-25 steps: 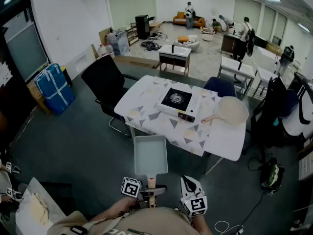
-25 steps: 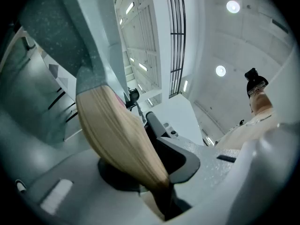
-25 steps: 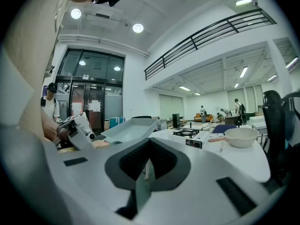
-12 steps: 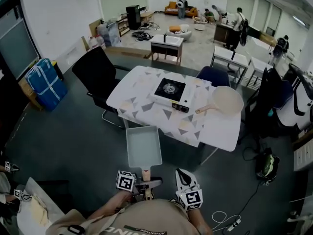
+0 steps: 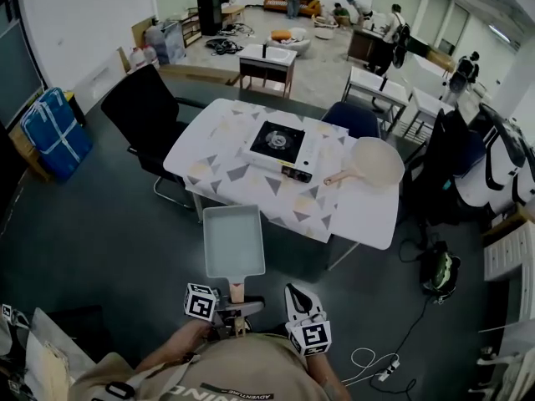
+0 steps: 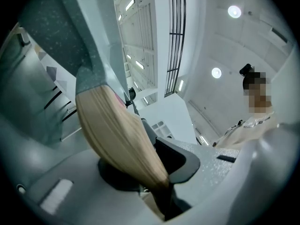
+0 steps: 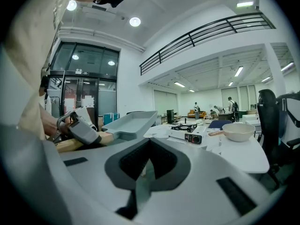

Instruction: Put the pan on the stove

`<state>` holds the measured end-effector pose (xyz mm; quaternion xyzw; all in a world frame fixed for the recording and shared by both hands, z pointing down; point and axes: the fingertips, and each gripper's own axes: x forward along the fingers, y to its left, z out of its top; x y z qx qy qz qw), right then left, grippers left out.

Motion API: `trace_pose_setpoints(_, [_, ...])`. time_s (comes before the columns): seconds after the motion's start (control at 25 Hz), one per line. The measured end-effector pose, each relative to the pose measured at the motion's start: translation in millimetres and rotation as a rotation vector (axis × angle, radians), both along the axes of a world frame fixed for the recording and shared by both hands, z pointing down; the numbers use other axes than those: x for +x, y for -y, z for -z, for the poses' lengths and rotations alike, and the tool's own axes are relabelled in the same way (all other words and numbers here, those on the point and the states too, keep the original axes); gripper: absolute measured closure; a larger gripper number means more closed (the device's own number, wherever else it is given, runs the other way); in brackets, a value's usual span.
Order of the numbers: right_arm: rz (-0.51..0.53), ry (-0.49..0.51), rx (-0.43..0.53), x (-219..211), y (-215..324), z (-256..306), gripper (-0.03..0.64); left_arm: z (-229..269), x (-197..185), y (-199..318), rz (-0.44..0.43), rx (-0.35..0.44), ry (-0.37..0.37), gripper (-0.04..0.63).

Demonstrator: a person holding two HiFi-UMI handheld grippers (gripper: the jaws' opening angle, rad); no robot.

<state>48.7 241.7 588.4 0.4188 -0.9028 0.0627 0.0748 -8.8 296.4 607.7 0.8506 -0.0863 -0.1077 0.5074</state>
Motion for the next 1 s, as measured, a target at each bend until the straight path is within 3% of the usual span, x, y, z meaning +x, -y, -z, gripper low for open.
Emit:
trace_pose_setpoints(0.32, [-0.019, -0.046, -0.043, 6.5, 4.4, -11.4, 0.617, -21.4, -5.3, 5.8, 0.009, -0.104, -0.034, 0.494])
trace_pose_setpoints(0.56, [0.001, 0.004, -0.039, 7.7, 37.1, -19.6, 0.617, -20.7, -3.5, 35.5, 0.036, -0.136, -0.018, 0.494])
trace_pose_setpoints(1.0, [0.117, 0.020, 0.033, 15.7, 132.7, -9.2, 0.617, -3.2, 13.3, 109.6, 0.092, -0.090, 0.010, 0.492])
